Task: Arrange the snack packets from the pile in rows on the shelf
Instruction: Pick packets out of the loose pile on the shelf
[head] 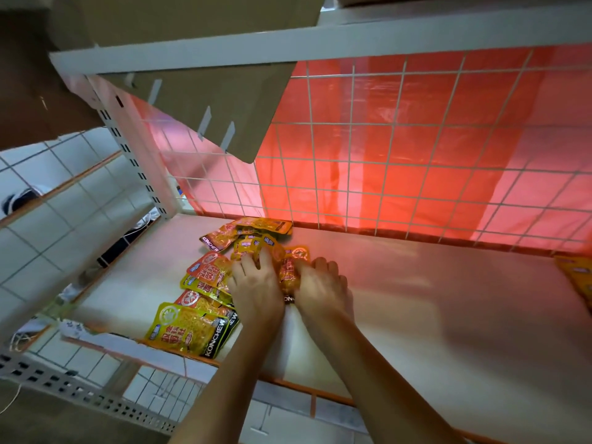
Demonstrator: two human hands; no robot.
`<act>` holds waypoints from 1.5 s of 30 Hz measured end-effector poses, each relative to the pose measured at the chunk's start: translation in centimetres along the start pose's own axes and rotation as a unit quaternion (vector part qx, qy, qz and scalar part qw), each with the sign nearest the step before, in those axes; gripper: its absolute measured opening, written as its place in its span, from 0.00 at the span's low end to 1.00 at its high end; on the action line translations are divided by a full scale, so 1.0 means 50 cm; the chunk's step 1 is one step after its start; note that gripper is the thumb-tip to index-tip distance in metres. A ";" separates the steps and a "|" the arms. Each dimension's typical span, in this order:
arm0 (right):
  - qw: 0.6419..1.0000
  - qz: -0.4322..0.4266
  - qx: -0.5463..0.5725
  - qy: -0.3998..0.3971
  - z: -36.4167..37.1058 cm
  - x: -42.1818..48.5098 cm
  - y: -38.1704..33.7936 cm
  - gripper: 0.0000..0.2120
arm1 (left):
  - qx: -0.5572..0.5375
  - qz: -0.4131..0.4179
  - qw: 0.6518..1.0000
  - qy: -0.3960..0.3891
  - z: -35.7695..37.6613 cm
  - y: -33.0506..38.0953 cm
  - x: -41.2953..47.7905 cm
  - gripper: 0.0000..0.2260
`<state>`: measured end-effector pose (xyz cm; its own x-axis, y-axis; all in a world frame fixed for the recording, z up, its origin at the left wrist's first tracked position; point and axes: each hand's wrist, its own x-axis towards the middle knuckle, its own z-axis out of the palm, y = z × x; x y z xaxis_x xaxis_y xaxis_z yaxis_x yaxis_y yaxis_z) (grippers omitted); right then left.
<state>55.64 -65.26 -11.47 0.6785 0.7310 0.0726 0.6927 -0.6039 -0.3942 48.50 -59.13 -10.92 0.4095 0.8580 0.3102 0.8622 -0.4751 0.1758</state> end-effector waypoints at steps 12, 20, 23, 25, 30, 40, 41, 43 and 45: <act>0.996 0.073 -0.026 0.038 -0.028 -0.028 0.012 0.26 | -0.195 0.035 0.980 -0.025 -0.003 -0.003 -0.019 0.21; 0.976 0.216 -0.007 -0.026 -0.085 -0.031 0.080 0.30 | -0.292 0.034 0.953 -0.071 0.000 0.062 -0.035 0.29; 0.973 0.230 0.001 -0.015 -0.094 -0.046 0.117 0.22 | -0.337 0.010 0.936 -0.104 0.005 0.101 -0.047 0.29; 0.975 0.222 -0.019 -0.006 -0.101 -0.056 0.136 0.17 | -0.359 -0.005 0.922 -0.143 0.010 0.123 -0.048 0.23; 0.973 0.230 -0.033 0.007 -0.117 -0.069 0.178 0.24 | -0.424 -0.025 0.885 -0.191 0.015 0.167 -0.051 0.14; 0.955 0.283 0.076 0.045 -0.168 -0.113 0.283 0.30 | -0.489 -0.033 0.847 -0.204 0.033 0.272 -0.093 0.12; 0.951 0.290 0.096 0.057 -0.179 -0.116 0.296 0.28 | -0.494 -0.032 0.845 -0.202 0.035 0.286 -0.098 0.13; 0.945 0.299 0.117 0.065 -0.203 -0.122 0.325 0.23 | -0.498 -0.029 0.842 -0.205 0.038 0.314 -0.110 0.16; 0.939 0.300 0.149 0.077 -0.226 -0.130 0.353 0.21 | -0.512 -0.038 0.829 -0.221 0.040 0.343 -0.124 0.20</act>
<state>66.21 -84.25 -8.54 0.9683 0.2185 -0.1211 0.0910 -0.7600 -0.6435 61.33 -72.21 -11.71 0.6297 0.7736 -0.0711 0.2774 -0.1385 0.9507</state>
